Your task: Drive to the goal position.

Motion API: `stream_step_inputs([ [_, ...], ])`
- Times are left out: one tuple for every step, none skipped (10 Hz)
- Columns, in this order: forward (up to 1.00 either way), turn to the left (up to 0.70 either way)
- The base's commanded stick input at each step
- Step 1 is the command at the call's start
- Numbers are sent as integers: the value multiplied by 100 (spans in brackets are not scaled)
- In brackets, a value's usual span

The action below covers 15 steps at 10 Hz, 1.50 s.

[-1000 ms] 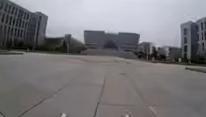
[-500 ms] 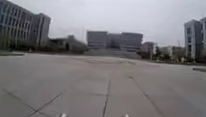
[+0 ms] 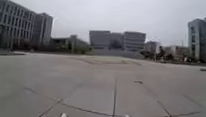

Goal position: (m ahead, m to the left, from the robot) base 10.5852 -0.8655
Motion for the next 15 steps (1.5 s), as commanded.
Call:
stream_step_inputs([
  [100, -40],
  [100, -40],
  [100, -40],
  [100, -38],
  [100, -13],
  [100, 0],
  [100, 0],
  [100, 0],
  [100, 0],
  [100, 0],
  [100, 0],
  [100, 0],
  [100, 0],
  [100, 0],
  [100, 0],
])
